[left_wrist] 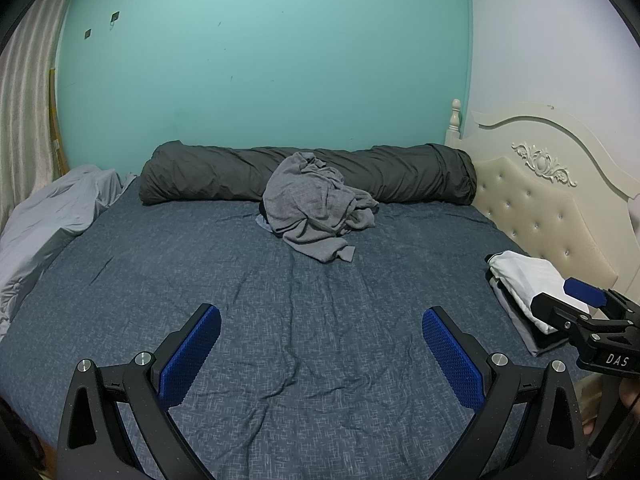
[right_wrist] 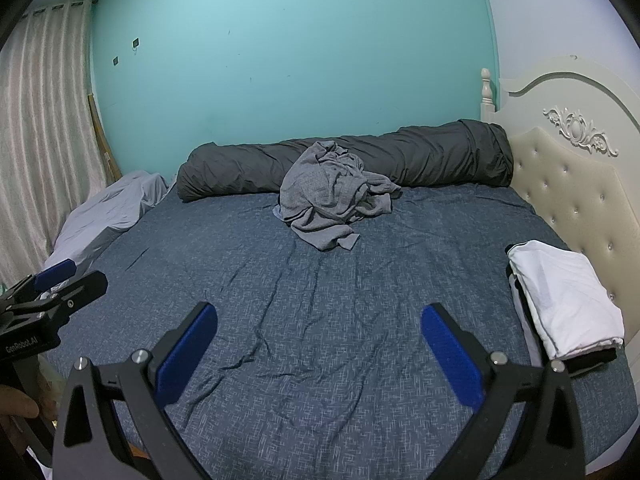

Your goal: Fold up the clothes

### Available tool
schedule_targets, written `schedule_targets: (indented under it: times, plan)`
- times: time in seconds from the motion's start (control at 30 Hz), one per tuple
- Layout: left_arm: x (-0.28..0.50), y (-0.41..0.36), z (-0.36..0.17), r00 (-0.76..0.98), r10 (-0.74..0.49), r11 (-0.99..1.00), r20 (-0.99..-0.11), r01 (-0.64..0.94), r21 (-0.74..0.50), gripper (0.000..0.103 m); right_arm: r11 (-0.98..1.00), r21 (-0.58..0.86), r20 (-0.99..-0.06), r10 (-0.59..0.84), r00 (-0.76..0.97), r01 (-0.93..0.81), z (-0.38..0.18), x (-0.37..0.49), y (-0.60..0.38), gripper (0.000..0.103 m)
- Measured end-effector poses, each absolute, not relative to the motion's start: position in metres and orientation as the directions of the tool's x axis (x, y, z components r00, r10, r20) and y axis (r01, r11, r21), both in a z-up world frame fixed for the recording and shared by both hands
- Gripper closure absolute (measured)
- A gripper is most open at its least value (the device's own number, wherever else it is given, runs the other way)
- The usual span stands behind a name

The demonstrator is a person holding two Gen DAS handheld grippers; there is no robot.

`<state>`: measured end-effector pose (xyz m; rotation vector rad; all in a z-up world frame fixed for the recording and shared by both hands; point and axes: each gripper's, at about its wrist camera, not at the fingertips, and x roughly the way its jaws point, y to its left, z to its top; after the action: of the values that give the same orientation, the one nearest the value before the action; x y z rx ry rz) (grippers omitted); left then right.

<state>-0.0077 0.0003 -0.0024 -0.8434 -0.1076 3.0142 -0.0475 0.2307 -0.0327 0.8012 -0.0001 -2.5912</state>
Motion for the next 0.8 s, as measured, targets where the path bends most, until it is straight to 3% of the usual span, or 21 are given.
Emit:
schedule_targets:
  times: [0.5,0.8]
  plan:
    - [-0.017,-0.003,-0.011,-0.850,0.023,-0.996,-0.526,0.024,-0.083,0.000,-0.912,0.127,-0.562,-0.391,-0.729,0.391,-0.045,-0.064,0.231,0.000]
    - [-0.055,-0.019,-0.052,-0.828,0.003,-0.992,-0.560,0.068,-0.105,0.000,-0.903,0.152,-0.596,-0.408,-0.692,0.402,-0.073,-0.096,0.226,0.001]
